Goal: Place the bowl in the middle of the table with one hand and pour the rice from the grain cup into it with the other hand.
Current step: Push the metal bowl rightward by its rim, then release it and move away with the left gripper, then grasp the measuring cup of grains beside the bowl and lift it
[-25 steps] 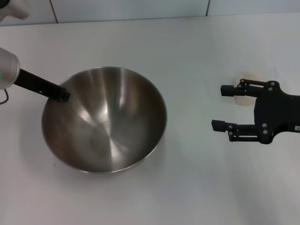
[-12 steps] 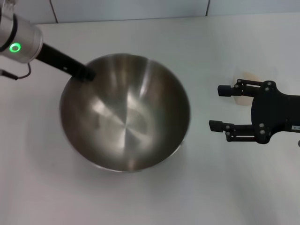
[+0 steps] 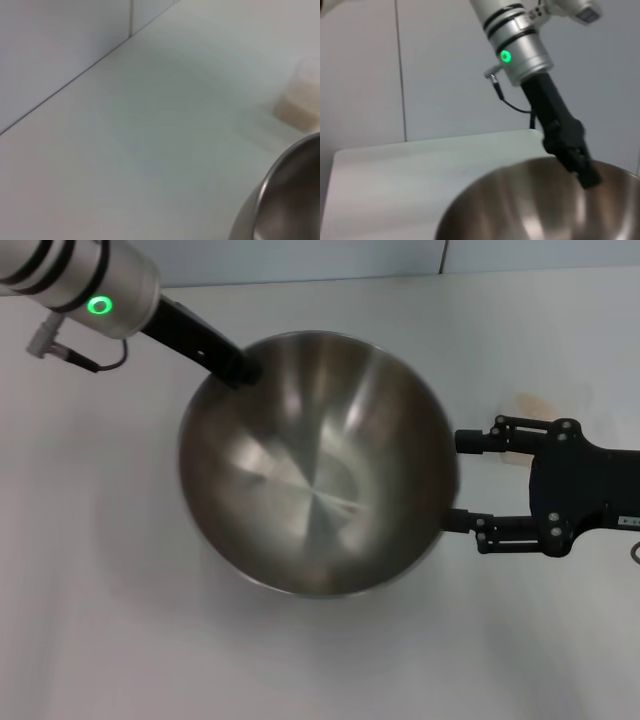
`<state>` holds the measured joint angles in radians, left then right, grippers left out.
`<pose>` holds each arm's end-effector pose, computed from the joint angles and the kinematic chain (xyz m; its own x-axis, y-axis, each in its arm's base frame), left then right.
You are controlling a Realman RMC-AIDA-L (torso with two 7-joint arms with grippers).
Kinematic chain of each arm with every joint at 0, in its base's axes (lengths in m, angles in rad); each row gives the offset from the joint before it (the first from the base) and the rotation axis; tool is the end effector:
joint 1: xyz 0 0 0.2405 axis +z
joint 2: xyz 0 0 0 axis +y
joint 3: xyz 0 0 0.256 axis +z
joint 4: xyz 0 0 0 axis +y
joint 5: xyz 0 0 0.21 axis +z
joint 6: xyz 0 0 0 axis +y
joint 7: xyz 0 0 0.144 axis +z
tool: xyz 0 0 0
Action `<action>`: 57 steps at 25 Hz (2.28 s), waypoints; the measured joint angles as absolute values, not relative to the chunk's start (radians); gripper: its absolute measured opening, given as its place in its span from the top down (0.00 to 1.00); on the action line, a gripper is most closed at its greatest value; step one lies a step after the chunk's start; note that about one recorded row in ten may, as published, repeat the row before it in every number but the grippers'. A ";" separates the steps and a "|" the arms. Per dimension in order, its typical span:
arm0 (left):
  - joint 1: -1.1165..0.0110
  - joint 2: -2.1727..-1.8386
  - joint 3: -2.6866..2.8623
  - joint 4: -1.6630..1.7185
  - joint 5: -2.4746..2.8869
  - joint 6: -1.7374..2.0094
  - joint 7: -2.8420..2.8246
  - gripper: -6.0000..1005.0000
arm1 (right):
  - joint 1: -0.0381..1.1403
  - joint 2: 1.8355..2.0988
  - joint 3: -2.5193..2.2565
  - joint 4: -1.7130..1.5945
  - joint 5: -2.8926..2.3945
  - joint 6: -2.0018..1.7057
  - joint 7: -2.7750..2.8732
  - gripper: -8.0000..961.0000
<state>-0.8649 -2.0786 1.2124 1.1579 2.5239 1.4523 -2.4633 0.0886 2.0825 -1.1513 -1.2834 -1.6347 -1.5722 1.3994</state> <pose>-0.1137 0.4108 0.0014 0.8417 0.5366 -0.0595 0.4763 -0.7900 -0.3860 0.2358 0.2618 0.0378 0.8776 -0.0533 -0.4764 -0.2120 -0.9345 -0.2860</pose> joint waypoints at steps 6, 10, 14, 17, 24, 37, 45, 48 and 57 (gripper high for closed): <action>-0.867 -2.079 1.296 1.103 2.450 1.353 -2.447 0.93 | 0.092 2.085 -1.145 -1.273 -1.629 -1.588 1.389 0.18; -0.869 -2.078 1.317 1.062 2.445 1.301 -2.440 0.92 | 0.087 2.084 -1.145 -1.273 -1.617 -1.592 1.378 0.18; -0.869 -2.078 1.324 1.015 2.437 1.253 -2.421 0.92 | 0.083 2.083 -1.144 -1.273 -1.611 -1.593 1.373 0.18; -0.868 -2.078 1.325 1.007 2.427 1.248 -2.406 0.91 | 0.083 2.082 -1.144 -1.273 -1.609 -1.594 1.371 0.18; -0.864 -2.078 1.325 0.993 2.406 1.228 -2.392 0.90 | 0.087 2.082 -1.141 -1.270 -1.609 -1.594 1.358 0.18; -0.863 -2.078 1.350 0.986 2.403 1.177 -2.362 0.81 | 0.101 2.081 -1.119 -1.247 -1.609 -1.594 1.348 0.18; -0.840 -2.077 1.353 1.016 2.406 1.110 -2.359 0.63 | 0.109 2.081 -1.110 -1.227 -1.609 -1.593 1.337 0.18; -0.784 -2.075 1.354 1.094 2.402 1.026 -2.359 0.50 | 0.112 2.082 -1.105 -1.223 -1.609 -1.594 1.336 0.18; -0.484 -2.069 1.422 1.355 2.178 0.619 -2.209 0.22 | 0.119 2.082 -1.092 -1.220 -1.609 -1.594 1.323 0.18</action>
